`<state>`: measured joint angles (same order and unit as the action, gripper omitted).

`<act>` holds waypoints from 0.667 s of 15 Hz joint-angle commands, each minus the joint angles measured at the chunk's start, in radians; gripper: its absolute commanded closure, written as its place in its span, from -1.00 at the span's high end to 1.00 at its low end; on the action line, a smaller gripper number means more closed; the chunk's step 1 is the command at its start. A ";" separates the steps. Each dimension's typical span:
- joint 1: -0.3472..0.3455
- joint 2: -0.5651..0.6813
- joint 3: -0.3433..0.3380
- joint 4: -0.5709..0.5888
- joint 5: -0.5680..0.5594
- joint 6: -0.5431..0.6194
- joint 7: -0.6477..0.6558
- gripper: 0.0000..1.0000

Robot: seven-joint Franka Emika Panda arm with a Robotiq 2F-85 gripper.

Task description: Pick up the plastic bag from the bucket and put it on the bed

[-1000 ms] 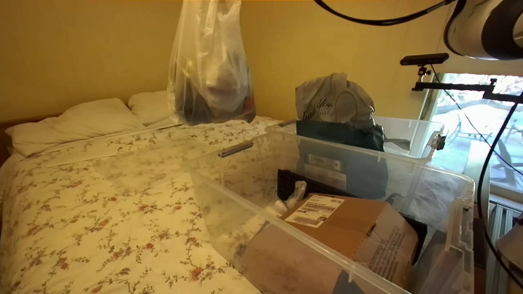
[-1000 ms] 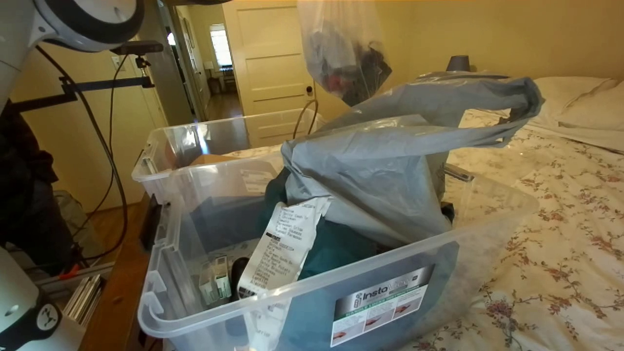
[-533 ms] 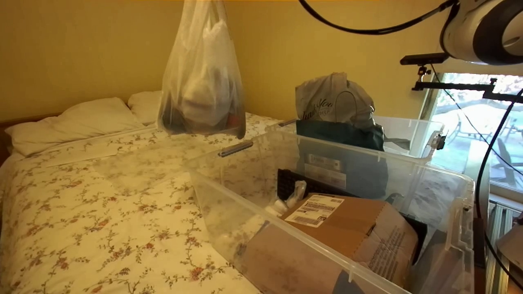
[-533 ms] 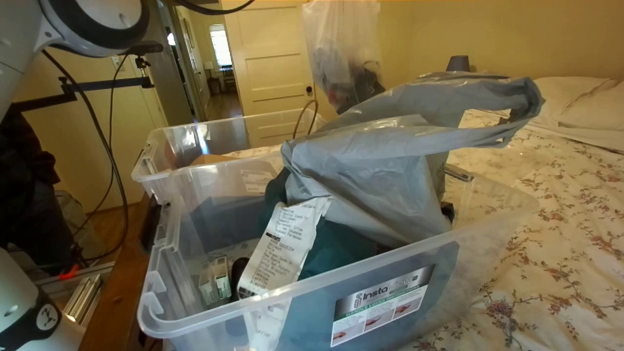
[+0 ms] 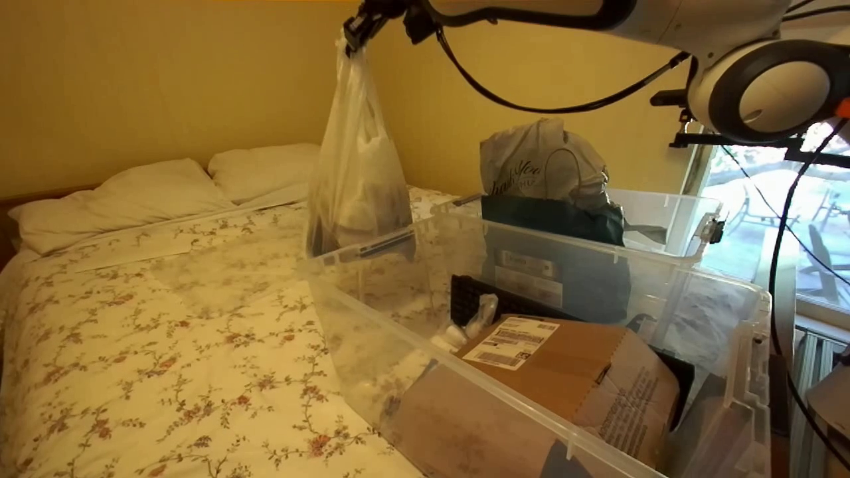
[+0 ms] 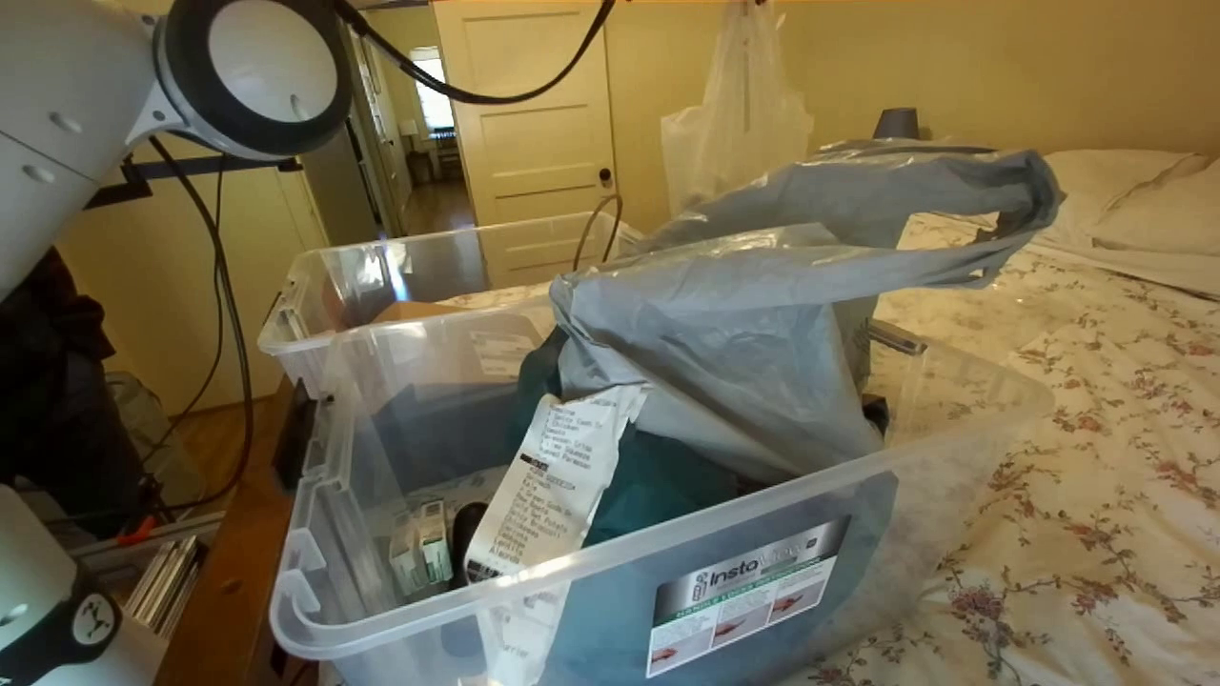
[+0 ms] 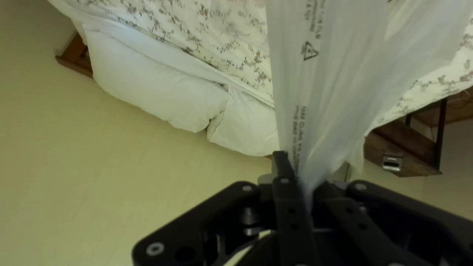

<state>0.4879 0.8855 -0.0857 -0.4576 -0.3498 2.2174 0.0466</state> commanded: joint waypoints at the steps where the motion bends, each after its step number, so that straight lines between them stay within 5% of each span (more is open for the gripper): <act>1: 0.001 0.008 0.030 0.030 0.068 -0.164 -0.007 -0.99; 5: 0.017 0.019 0.068 0.036 0.120 -0.442 -0.005 -0.99; 10: 0.003 0.060 0.104 0.037 0.169 -0.634 0.002 -0.99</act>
<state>0.5023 0.9195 0.0039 -0.4599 -0.2185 1.6707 0.0466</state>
